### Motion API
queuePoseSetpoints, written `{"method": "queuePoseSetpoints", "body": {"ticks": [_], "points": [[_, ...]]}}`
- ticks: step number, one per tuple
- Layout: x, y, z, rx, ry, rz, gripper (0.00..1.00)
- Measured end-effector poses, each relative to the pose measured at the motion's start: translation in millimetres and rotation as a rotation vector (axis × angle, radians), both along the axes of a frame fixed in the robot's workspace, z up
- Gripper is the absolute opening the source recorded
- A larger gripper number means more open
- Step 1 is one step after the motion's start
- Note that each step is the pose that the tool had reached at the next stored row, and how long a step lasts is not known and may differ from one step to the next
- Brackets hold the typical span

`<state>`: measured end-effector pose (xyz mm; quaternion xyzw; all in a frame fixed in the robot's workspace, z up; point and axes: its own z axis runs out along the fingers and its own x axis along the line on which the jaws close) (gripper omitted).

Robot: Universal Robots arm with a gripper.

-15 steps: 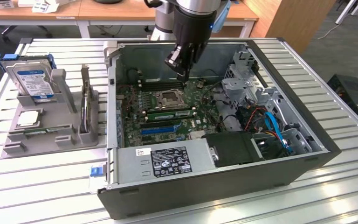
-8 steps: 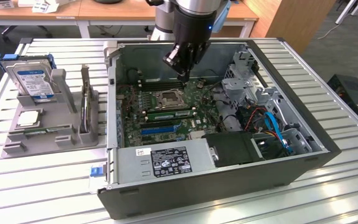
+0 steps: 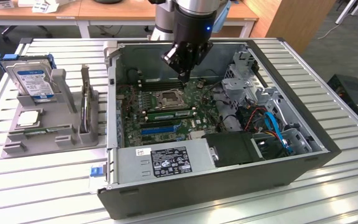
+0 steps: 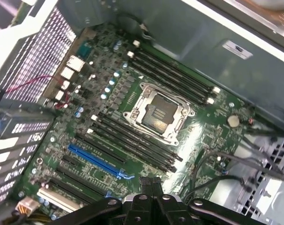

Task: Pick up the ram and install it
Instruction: 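Press down the ram until it locks into place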

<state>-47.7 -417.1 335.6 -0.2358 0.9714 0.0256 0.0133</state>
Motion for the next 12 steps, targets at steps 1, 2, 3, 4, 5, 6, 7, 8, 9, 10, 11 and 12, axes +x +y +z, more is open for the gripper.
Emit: {"method": "queuePoseSetpoints", "body": {"ticks": [1,2,3,4,5,6,7,8,9,10,11,12], "points": [[0.0,0.0,0.0,0.0000,0.0000,-0.014,0.11],[0.0,0.0,0.0,0.0001,0.0000,-0.026,0.11],[0.0,0.0,0.0,0.0000,0.0001,-0.032,0.11],[0.0,0.0,-0.1,0.0001,0.0000,-0.032,0.11],[0.0,0.0,0.0,0.0001,0.0000,-0.033,0.11],[0.0,0.0,-0.1,0.0001,-0.0001,-0.033,0.11],[0.0,0.0,0.0,0.0001,0.0000,-0.033,0.11],[0.0,0.0,0.0,0.0001,0.0000,-0.033,0.11],[0.0,0.0,-0.1,0.0001,0.0000,-0.033,0.11],[0.0,0.0,-0.1,0.0001,-0.0001,-0.033,0.11],[0.0,0.0,0.0,0.0001,0.0000,-0.033,0.11],[0.0,0.0,-0.1,0.0001,0.0000,-0.033,0.11]]}}
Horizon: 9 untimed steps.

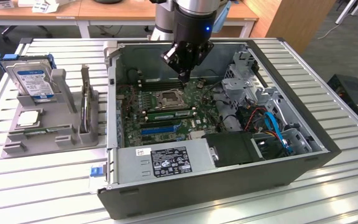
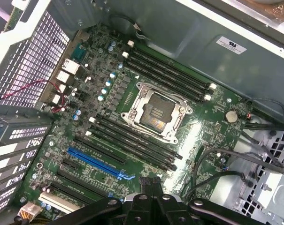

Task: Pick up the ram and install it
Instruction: 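Press down the ram until it locks into place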

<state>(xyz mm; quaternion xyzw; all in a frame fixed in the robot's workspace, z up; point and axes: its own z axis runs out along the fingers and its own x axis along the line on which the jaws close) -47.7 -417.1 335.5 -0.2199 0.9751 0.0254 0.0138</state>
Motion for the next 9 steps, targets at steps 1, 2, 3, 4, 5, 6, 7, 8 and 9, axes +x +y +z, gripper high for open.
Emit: {"method": "queuePoseSetpoints", "body": {"ticks": [1,2,3,4,5,6,7,8,9], "points": [[0.0,0.0,0.0,0.0000,0.0000,-0.001,0.11],[-0.3,0.0,0.0,0.0000,0.0000,-0.003,0.11],[-0.5,0.0,0.0,0.0000,0.0002,-0.007,0.11],[-0.7,0.0,0.0,-0.0002,0.0012,-0.012,0.11],[-0.9,0.0,0.0,-0.0001,0.0040,-0.018,0.11],[-0.9,0.0,0.0,-0.0001,0.0088,-0.023,0.11],[-1.0,0.0,0.0,-0.0001,0.0144,-0.028,0.11],[-1.0,0.0,0.0,-0.0002,0.0195,-0.034,0.11],[-1.0,0.0,0.0,-0.0003,0.0239,-0.041,0.11]]}}
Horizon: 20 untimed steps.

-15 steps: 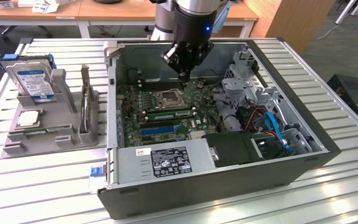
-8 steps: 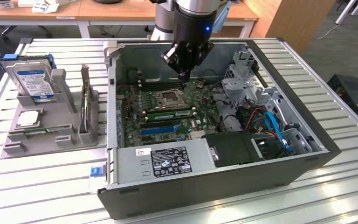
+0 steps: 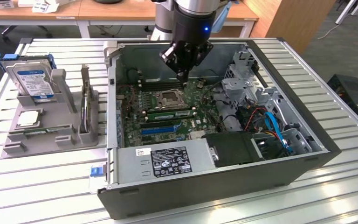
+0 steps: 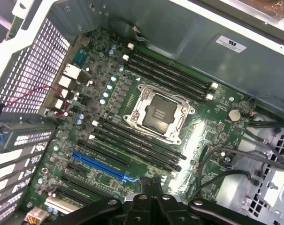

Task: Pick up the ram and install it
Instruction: 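Press down the ram until it locks into place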

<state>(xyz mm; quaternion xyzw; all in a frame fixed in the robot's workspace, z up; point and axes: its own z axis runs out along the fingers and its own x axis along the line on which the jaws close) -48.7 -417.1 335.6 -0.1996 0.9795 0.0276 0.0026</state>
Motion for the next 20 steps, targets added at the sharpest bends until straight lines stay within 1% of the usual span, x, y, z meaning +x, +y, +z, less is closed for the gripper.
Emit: {"method": "queuePoseSetpoints", "body": {"ticks": [2,3,6,11,14,16,20], "points": [[-0.1,0.0,0.0,0.0000,0.0070,-0.014,0.11],[-0.1,0.0,0.0,0.0001,0.0085,-0.023,0.11],[0.0,0.1,-0.1,0.0004,0.0095,-0.057,0.11],[0.0,0.0,-0.1,0.0007,0.0098,-0.135,0.11],[-0.1,0.0,-0.1,0.0006,0.0127,-0.175,0.11],[-0.1,0.0,0.0,0.0001,0.0177,-0.195,0.11],[-0.1,0.0,-0.1,-0.0006,0.0300,-0.233,0.11]]}}
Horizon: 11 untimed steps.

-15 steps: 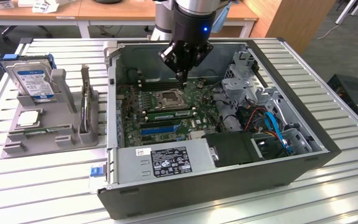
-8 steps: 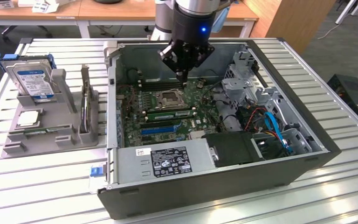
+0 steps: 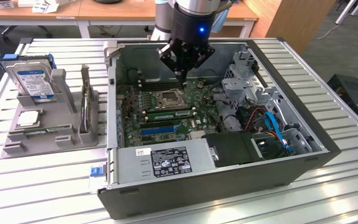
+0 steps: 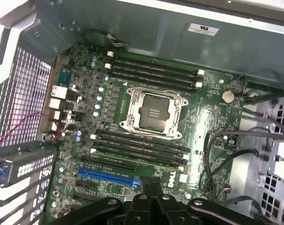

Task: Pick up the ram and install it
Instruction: 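Press down the ram until it locks into place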

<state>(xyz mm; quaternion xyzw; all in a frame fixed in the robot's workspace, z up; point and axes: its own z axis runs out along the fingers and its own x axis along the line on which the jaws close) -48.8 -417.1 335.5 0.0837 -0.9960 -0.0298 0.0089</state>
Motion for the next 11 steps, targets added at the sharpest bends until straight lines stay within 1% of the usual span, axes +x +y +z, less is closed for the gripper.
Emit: {"method": "queuePoseSetpoints", "body": {"ticks": [6,11], "points": [[-0.1,0.0,0.0,0.0000,0.0140,-0.058,0.11],[-0.2,0.0,0.0,0.0001,0.0239,-0.108,0.11]]}}
